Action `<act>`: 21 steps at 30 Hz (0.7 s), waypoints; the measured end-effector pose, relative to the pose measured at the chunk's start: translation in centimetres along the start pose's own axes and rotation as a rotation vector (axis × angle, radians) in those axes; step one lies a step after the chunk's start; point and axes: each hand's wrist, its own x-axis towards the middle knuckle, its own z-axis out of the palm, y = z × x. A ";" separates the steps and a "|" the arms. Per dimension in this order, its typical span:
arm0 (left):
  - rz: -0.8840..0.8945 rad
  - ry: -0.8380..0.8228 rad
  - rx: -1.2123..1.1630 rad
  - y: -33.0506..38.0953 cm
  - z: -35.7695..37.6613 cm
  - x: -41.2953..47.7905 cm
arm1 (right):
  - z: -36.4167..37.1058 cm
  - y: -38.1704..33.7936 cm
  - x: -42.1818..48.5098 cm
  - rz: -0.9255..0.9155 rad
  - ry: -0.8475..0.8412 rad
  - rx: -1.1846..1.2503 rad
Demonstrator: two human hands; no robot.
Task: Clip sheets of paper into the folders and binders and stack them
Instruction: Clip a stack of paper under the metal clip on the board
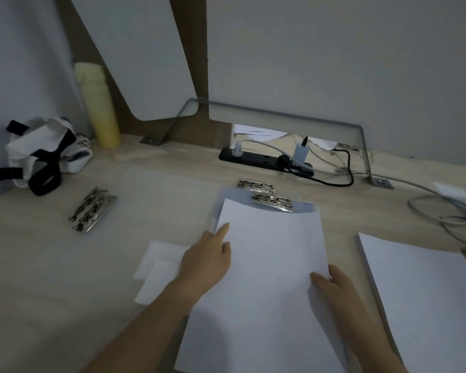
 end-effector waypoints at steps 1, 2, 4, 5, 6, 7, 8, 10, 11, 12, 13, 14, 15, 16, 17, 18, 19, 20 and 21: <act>0.021 0.021 0.043 -0.2 0.3 0.1 | 0.0 0.1 0.1 0.013 0.000 -0.008; 0.033 0.051 0.066 -0.3 0.6 0.3 | 0.1 0.2 0.3 0.026 -0.003 -0.018; 0.051 0.106 0.115 -0.5 0.8 0.7 | 0.1 0.2 0.6 0.038 0.006 -0.046; 0.056 0.124 0.153 -0.6 0.9 0.9 | 0.2 0.0 0.8 0.039 0.006 -0.064; 0.058 0.140 0.198 -0.7 1.1 1.1 | 0.3 -0.1 0.8 0.048 0.008 -0.087; 0.057 0.153 0.240 -0.7 1.2 1.3 | 0.4 -0.2 1.0 0.046 0.007 -0.106; 0.057 0.159 0.285 -0.6 1.2 1.5 | 0.5 -0.4 1.1 0.054 0.005 -0.131; 0.065 0.155 0.367 -0.7 1.4 1.6 | 0.6 -0.9 1.2 0.055 -0.016 -0.198; 0.066 0.150 0.387 -0.6 1.4 1.6 | 0.6 -1.1 1.2 0.052 -0.028 -0.240; 0.064 0.151 0.418 -0.7 1.5 1.7 | 0.5 -1.4 1.2 0.058 -0.040 -0.292; 0.064 0.174 0.440 -0.8 1.6 1.8 | 0.3 -1.7 1.2 0.058 -0.039 -0.354; 0.076 0.222 0.445 -1.0 1.7 1.8 | 0.1 -2.0 1.1 0.049 -0.014 -0.435; 0.094 0.273 0.438 -1.1 1.7 1.9 | -0.1 -2.4 1.1 0.014 0.045 -0.526; 0.133 0.332 0.455 -1.4 2.0 2.0 | -0.3 -2.8 1.2 -0.051 0.131 -0.605; 0.179 0.394 0.471 -1.7 2.5 2.4 | -0.3 -3.3 1.7 -0.150 0.209 -0.647; 0.214 0.427 0.469 -2.0 2.9 2.6 | 0.0 -3.9 2.3 -0.258 0.247 -0.651; 0.234 0.450 0.474 -2.3 3.3 2.7 | 0.5 -4.6 3.2 -0.351 0.243 -0.645; 0.240 0.480 0.486 -2.5 3.5 2.8 | 1.3 -5.3 4.3 -0.420 0.212 -0.646; 0.241 0.505 0.491 -2.5 3.5 2.8 | 2.3 -5.9 5.7 -0.482 0.171 -0.653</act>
